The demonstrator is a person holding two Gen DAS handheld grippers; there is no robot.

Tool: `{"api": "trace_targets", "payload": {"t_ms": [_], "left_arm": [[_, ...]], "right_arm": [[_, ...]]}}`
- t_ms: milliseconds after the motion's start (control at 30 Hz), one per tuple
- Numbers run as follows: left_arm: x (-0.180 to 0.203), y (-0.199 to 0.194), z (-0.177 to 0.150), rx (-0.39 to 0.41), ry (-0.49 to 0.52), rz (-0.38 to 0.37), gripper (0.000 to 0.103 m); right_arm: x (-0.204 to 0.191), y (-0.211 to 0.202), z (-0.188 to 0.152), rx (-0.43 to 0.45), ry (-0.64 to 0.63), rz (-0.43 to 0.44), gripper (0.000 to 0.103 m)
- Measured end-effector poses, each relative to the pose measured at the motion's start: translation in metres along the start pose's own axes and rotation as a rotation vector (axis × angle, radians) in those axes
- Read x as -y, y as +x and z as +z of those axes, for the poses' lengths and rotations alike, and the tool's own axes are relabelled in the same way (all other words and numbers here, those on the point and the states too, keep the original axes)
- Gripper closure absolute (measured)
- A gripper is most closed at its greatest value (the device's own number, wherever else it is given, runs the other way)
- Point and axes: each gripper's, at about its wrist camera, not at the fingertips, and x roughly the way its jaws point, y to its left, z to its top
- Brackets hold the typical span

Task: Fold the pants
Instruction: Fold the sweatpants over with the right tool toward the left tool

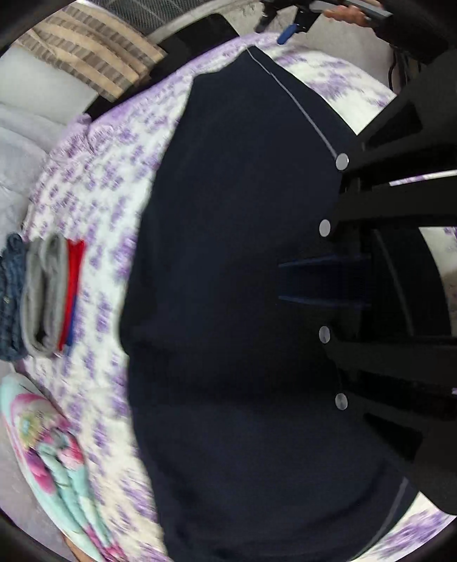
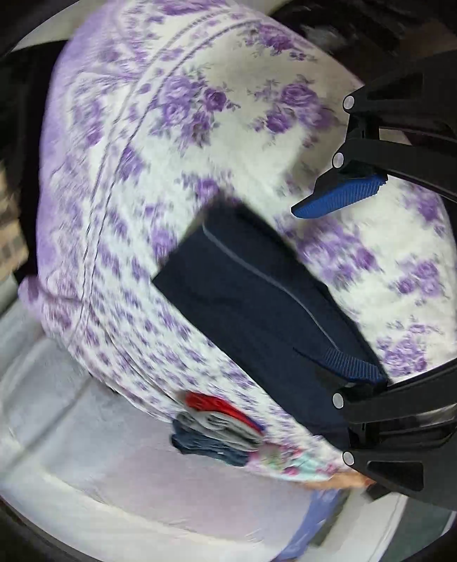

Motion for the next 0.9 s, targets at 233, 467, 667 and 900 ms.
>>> {"api": "trace_targets", "payload": {"t_ms": [233,467,667,900], "left_arm": [[-0.005,-0.003,-0.014,0.001,-0.034,0.023,0.088],[0.001,-0.003,-0.014,0.000,-0.038,0.050,0.083],[0.017,-0.002,-0.011,-0.019,-0.033,0.079,0.081],[0.091,0.007,0.023,-0.055,0.065,-0.054,0.081]], "right_arm": [[0.030,0.035,0.012,-0.077,0.055,0.086,0.029],[0.023,0.070,0.047,-0.107,0.005,0.200,0.031],[0.026,0.084,0.052,-0.075,-0.022,0.181,0.075],[0.013,0.082,0.052,-0.069,-0.134,0.115,0.073]]}}
